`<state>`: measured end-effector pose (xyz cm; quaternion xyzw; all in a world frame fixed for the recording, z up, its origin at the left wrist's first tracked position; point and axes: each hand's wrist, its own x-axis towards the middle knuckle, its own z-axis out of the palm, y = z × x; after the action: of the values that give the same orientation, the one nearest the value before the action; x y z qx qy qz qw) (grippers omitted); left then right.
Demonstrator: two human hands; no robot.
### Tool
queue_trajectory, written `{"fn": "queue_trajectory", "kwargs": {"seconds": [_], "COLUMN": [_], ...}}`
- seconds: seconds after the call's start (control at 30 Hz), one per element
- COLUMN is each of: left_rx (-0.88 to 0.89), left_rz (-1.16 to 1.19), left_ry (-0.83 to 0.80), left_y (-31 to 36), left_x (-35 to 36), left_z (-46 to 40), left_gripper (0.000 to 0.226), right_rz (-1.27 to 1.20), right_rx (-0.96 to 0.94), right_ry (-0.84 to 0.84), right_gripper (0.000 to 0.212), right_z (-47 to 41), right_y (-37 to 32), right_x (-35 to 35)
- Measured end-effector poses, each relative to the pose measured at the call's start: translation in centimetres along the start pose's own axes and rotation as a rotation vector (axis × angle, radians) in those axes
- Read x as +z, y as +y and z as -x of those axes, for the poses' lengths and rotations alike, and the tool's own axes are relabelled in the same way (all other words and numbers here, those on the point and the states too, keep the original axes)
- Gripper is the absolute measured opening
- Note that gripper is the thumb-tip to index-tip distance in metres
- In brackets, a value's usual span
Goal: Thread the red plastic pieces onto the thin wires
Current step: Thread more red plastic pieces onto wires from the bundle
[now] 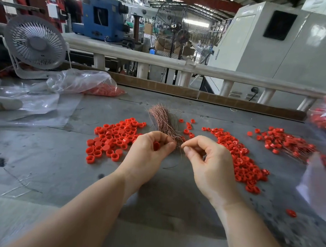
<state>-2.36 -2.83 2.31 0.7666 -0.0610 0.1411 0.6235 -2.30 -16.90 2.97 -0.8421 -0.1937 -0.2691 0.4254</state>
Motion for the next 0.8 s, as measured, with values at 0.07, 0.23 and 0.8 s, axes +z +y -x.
{"fn": "queue_trajectory", "kwargs": {"seconds": [0.07,0.23,0.8], "left_rx": [0.046,0.072,-0.159], "left_rz": [-0.112,-0.157,0.393], "left_ry": [0.021,0.058,-0.075], "left_y": [0.05,0.09,0.68], "left_x": [0.12,0.34,0.20], "left_z": [-0.01,0.04,0.33], "left_gripper": [0.013,0.020,0.020], "right_rz": [0.011,0.025,-0.076], "right_rx": [-0.014,-0.008,0.031], "right_ry": [-0.009,-0.021,-0.037], "right_gripper": [0.015,0.013,0.018], "right_z": [0.02,0.00,-0.14], "right_y": [-0.07,-0.07,0.11], "right_x": [0.06,0.16,0.05]}}
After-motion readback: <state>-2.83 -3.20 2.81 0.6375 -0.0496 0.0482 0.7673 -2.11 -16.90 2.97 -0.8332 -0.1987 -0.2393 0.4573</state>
